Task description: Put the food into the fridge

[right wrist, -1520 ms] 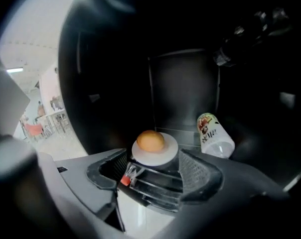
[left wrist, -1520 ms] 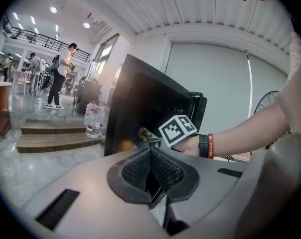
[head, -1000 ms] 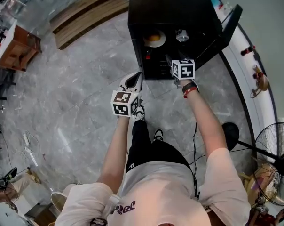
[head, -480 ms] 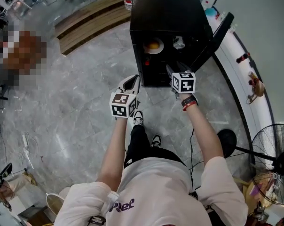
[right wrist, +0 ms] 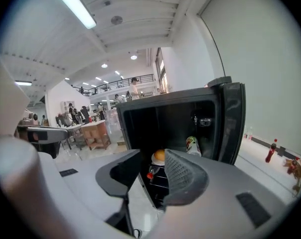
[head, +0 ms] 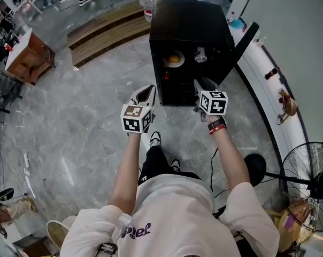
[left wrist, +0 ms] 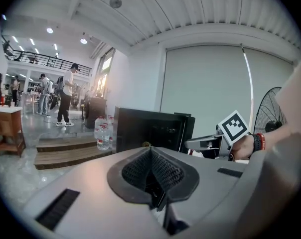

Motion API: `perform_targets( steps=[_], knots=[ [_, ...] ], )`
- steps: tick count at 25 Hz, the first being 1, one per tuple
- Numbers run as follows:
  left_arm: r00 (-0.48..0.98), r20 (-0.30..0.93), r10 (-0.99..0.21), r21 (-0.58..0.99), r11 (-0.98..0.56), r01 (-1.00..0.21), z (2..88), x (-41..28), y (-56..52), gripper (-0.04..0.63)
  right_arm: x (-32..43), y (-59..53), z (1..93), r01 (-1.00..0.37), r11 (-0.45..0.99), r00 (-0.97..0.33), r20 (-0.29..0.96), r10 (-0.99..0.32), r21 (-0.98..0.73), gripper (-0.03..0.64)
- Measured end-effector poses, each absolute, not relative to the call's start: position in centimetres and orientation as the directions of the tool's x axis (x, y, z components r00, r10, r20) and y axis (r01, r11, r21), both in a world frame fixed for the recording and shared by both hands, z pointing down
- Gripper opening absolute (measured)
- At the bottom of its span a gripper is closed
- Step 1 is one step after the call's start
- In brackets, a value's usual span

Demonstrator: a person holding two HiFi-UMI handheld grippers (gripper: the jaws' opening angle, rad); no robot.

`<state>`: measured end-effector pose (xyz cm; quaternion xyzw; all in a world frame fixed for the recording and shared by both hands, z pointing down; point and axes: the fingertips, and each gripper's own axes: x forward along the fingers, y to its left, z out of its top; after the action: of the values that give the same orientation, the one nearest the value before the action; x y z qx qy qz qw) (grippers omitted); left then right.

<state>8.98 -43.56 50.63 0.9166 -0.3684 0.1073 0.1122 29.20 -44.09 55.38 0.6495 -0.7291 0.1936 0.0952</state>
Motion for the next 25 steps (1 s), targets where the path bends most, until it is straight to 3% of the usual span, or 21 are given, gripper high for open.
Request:
perform_targets(
  steps=[15,25],
  knots=[
    [0.712,0.222,-0.667,0.081,-0.715,-0.695,45.8,8.4,-39.5,0.020,28.1,-37.5,48.1,-0.987,0.072,-0.107,0.253,-0.962,-0.145,0.077],
    [0.711,0.170,-0.683,0.065,-0.712,-0.699,43.6,8.1,-36.5,0.019,27.2,-33.9,45.2,-0.984,0.061,-0.094,0.198,-0.976,-0.165,0.054]
  ],
)
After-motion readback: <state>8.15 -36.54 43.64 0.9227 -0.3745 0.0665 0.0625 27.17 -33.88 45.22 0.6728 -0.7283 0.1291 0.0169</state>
